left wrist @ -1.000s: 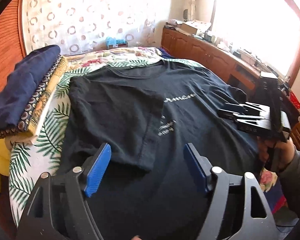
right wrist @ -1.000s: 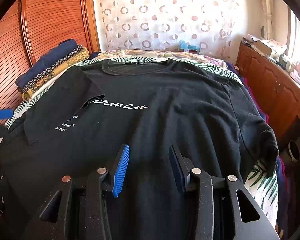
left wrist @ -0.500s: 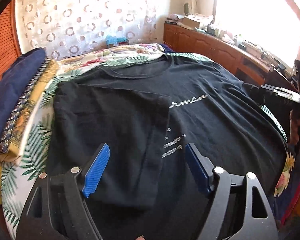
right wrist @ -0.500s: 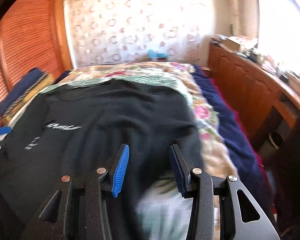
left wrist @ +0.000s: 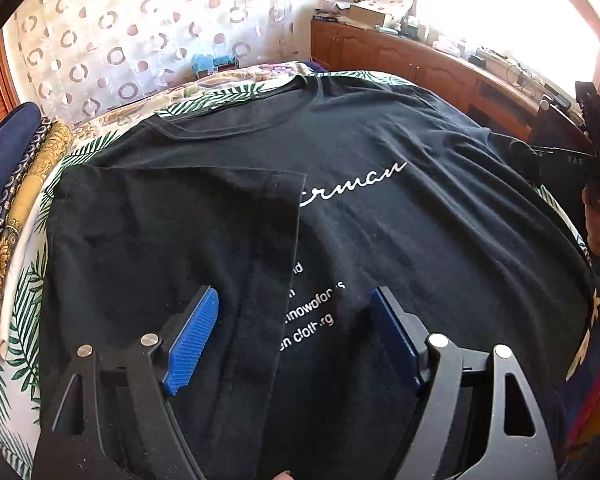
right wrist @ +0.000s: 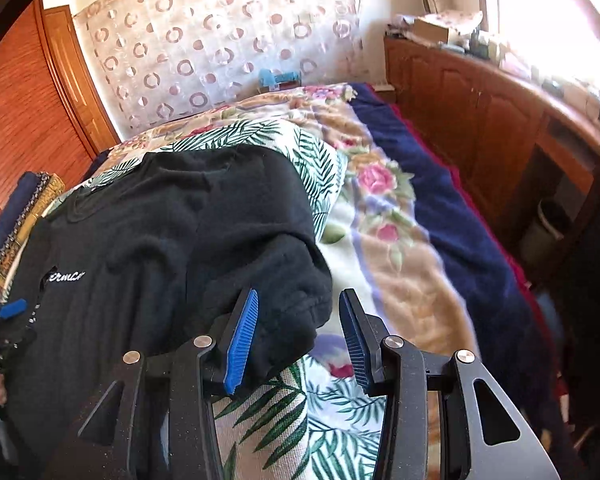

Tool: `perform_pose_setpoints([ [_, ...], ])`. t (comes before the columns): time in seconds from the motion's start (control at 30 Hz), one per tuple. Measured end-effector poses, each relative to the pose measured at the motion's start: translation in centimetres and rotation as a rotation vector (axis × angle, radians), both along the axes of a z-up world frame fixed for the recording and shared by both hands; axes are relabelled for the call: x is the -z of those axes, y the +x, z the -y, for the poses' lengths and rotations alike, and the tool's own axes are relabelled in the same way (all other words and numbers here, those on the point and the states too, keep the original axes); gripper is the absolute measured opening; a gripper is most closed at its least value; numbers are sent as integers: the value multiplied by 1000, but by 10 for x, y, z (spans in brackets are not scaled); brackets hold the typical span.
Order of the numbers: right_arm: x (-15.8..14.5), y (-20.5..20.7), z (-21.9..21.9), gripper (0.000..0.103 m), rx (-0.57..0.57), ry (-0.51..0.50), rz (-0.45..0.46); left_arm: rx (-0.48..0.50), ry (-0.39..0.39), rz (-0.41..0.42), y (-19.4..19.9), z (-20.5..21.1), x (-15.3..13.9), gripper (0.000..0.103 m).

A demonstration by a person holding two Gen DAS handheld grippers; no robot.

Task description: Fold small clothes

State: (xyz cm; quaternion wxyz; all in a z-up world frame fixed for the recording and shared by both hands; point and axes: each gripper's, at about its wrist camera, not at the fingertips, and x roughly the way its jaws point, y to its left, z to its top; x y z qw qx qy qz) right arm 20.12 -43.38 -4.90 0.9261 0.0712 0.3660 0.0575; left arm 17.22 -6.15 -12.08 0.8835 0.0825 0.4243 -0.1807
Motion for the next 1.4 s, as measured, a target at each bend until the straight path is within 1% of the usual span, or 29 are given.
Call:
perform_pose_setpoints([
  [0.17, 1, 14, 8, 44, -10, 14, -43, 3, 7, -2, 1, 2, 1, 84],
  [0.3, -1, 17, 11, 44, -13, 54, -59, -3, 7, 0, 1, 2, 1, 84],
  [0.4, -2, 17, 13, 44, -21, 77, -67, -36, -2, 27, -7, 0, 3, 84],
  [0.47, -2, 17, 16, 44, -32, 92, -72, -41, 4, 36, -11, 0, 3, 84],
  [0.5, -1, 16, 16, 40, -39, 96, -72, -33, 2, 34, -12, -2, 3, 84],
  [0.57, -1, 15, 15, 32, -59, 117, -73, -66, -3, 31, -9, -7, 2, 84],
  [0.63, -2, 14, 14, 30, -65, 105, -73, -65, -8, 28, -7, -7, 3, 84],
  [0.73, -3, 13, 10, 26, -67, 61, -64, -65, -3, 30, -8, -6, 3, 84],
  [0.77, -4, 13, 8, 22, -66, 45, -61, -65, -4, 30, -8, -6, 3, 85],
  [0.8, -5, 13, 9, 15, -60, 31, -57, -65, -5, 29, -8, -6, 3, 85],
  [0.87, -7, 12, 10, 7, -53, 9, -49, -66, -5, 30, -9, -5, 3, 85],
  [0.9, -8, 12, 8, 6, -54, 8, -43, -66, -3, 30, -9, -5, 3, 85],
  [0.97, -11, 10, 4, 4, -45, -26, -23, -65, -6, 30, -8, -6, 3, 85],
  [1.1, -25, 2, -5, 4, -17, -81, 53, -54, -7, 32, -9, -5, 2, 85],
  [1.17, -31, -1, -7, 4, -18, -93, 84, -47, -23, 55, -11, -4, -3, 85],
  [1.27, -40, -5, -16, 4, -45, -103, 134, -70, -79, 155, -19, -8, -25, 85],
  [1.3, -43, -7, -19, 4, -58, -104, 147, -88, -111, 197, -22, -11, -36, 85],
  [1.37, -48, -9, -30, 4, -91, -107, 174, -107, -176, 256, -25, -15, -56, 85],
  [1.4, -49, -10, -34, 4, -107, -112, 186, -111, -225, 282, -26, -17, -68, 85],
])
